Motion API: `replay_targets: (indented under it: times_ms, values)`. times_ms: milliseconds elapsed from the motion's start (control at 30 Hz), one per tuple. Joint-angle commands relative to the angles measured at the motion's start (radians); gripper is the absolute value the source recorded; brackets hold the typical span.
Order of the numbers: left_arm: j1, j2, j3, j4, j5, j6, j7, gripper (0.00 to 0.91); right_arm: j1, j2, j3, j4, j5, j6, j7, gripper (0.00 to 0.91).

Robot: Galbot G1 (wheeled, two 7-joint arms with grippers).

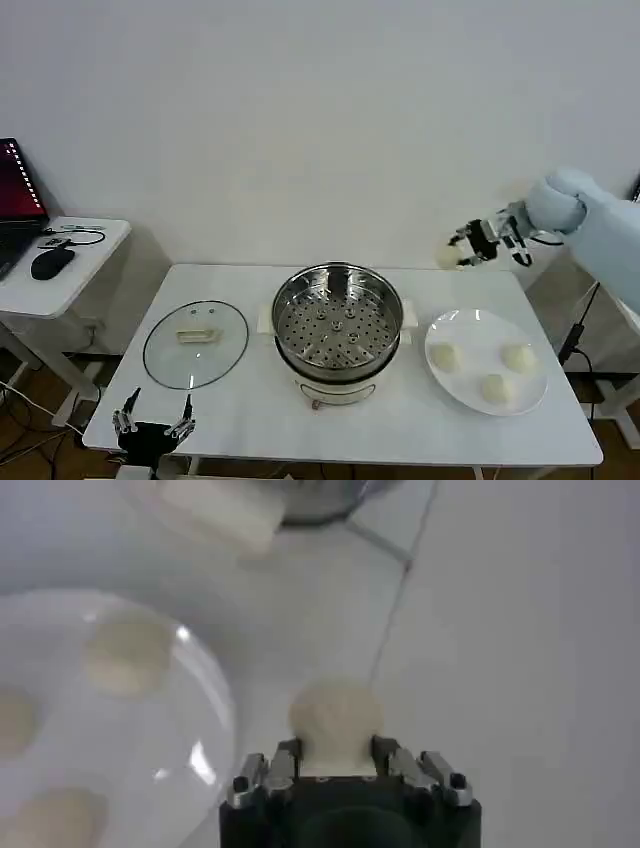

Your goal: Take steamed baozi put them in steamer then cover it.

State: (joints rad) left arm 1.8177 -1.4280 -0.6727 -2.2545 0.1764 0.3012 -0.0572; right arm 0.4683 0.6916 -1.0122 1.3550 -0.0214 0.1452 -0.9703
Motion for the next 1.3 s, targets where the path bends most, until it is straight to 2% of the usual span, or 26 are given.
replay_targets:
  times_ms: [33, 100, 200, 333, 533, 733, 900, 1300]
  values:
    - [0.018, -0.015, -0.014, -0.013, 0.005, -0.004, -0.002, 0.907, 0.162, 0.155, -0.240, 0.094, 0.067, 0.157, 0.118, 0.484]
    - [0.021, -0.018, -0.020, -0.015, 0.005, -0.004, -0.004, 0.907, 0.153, 0.195, -0.258, 0.074, 0.014, 0.220, 0.145, 0.484]
    - [0.025, -0.016, -0.032, -0.020, 0.006, -0.004, -0.004, 0.907, 0.138, 0.250, -0.265, 0.030, -0.052, 0.298, 0.154, 0.484]
    - [0.024, -0.015, -0.038, -0.018, 0.007, -0.005, -0.004, 0.907, 0.096, 0.345, -0.258, -0.077, -0.198, 0.435, 0.193, 0.494]
    - [0.012, -0.016, -0.044, -0.002, 0.008, -0.005, -0.004, 0.907, 0.063, 0.448, -0.236, -0.171, -0.315, 0.527, 0.223, 0.494]
    - [0.002, -0.017, -0.048, 0.008, 0.006, -0.005, -0.004, 0.907, 0.036, 0.497, -0.243, -0.209, -0.362, 0.560, 0.235, 0.494]
    - [-0.001, -0.018, -0.045, 0.008, 0.005, -0.005, -0.003, 0.907, 0.008, 0.522, -0.242, -0.250, -0.451, 0.582, 0.251, 0.504]
    - [0.002, -0.016, -0.047, 0.009, 0.002, -0.007, -0.003, 0.907, -0.037, 0.586, -0.220, -0.413, -0.509, 0.622, 0.282, 0.504]
